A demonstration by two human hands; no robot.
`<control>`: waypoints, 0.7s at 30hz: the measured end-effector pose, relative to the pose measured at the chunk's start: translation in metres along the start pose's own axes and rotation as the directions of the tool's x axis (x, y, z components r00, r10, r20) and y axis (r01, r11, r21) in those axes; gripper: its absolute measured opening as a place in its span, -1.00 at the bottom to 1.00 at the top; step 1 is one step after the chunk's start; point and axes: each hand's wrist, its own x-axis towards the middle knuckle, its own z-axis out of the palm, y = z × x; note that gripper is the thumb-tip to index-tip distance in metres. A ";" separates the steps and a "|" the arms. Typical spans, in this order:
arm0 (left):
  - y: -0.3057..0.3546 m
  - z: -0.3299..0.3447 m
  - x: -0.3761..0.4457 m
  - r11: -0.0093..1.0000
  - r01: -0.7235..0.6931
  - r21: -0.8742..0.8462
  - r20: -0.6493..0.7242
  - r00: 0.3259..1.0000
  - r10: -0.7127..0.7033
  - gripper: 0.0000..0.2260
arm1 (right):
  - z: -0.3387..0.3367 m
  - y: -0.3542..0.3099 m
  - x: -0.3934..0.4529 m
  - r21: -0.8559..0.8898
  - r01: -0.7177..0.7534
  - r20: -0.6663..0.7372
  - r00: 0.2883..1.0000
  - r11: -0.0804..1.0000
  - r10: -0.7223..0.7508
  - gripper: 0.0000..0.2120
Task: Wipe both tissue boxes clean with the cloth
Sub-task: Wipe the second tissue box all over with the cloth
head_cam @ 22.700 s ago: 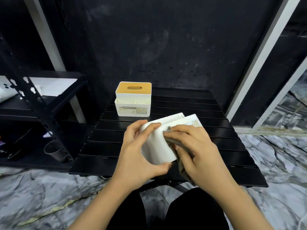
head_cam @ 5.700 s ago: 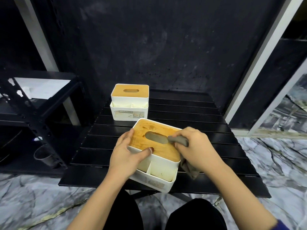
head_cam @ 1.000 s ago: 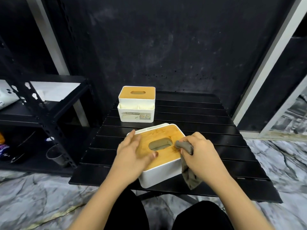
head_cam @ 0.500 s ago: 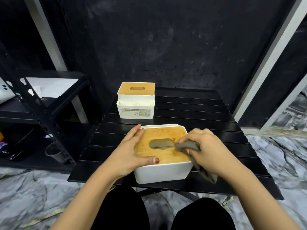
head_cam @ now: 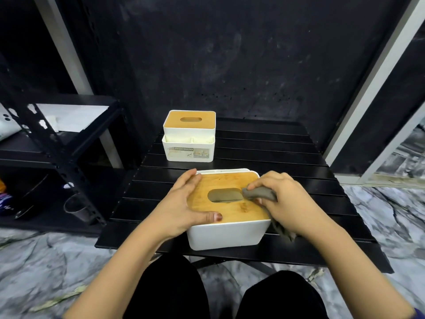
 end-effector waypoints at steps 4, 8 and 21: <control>0.000 0.002 0.002 1.000 0.001 -0.001 -0.035 0.999 -0.001 0.02 | 0.003 0.003 0.002 0.007 0.011 -0.018 1.000 1.000 -0.011 -0.73; 0.002 0.001 0.002 1.000 -0.006 -0.007 -0.033 0.999 0.005 0.03 | -0.002 0.003 -0.019 0.032 0.079 0.056 0.995 0.996 -0.081 -0.72; 0.000 -0.001 0.005 0.998 0.026 -0.049 0.007 1.000 -0.026 0.14 | -0.006 0.011 0.048 -0.013 0.043 0.116 0.992 0.999 -0.041 -0.79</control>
